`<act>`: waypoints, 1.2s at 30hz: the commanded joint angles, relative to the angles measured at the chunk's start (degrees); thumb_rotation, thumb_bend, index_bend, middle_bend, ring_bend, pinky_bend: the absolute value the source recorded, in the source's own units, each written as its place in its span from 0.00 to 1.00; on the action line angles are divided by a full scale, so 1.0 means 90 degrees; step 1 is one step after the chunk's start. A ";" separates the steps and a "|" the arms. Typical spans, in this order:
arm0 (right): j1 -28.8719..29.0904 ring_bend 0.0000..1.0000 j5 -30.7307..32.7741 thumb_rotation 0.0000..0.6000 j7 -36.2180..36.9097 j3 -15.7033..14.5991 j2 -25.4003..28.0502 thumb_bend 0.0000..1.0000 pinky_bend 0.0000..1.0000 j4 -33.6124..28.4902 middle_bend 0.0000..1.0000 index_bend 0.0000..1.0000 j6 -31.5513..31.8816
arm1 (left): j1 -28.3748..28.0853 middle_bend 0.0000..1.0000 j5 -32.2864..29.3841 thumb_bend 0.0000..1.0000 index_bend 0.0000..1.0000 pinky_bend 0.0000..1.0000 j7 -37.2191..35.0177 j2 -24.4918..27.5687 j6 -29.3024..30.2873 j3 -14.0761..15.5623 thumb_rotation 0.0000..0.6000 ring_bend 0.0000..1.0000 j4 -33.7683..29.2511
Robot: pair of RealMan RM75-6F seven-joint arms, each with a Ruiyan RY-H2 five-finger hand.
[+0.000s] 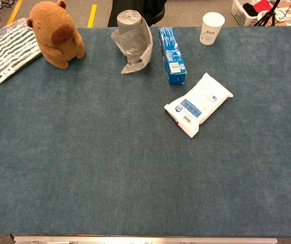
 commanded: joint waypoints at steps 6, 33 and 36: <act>-0.0001 0.37 0.0001 1.00 -0.0005 -0.0009 0.0001 0.00 0.42 -0.0004 0.53 0.53 -0.0011 | -0.0018 0.48 0.0010 0.00 0.56 0.37 -0.0030 0.0009 -0.0076 -0.0021 1.00 0.43 0.0004; -0.0035 0.37 0.0018 1.00 -0.0064 -0.0055 0.0163 0.00 0.42 -0.0185 0.53 0.53 -0.0033 | -0.2088 1.00 0.0375 0.00 0.92 0.91 -0.8851 0.0484 -0.3722 -0.0160 0.53 0.92 -0.0272; -0.0022 0.38 0.0072 1.00 -0.0066 -0.0049 0.0189 0.00 0.42 -0.0204 0.53 0.53 -0.0083 | -0.2365 1.00 0.0921 0.00 0.99 0.99 -0.9439 0.0436 -0.3872 0.0029 0.25 0.99 -0.0192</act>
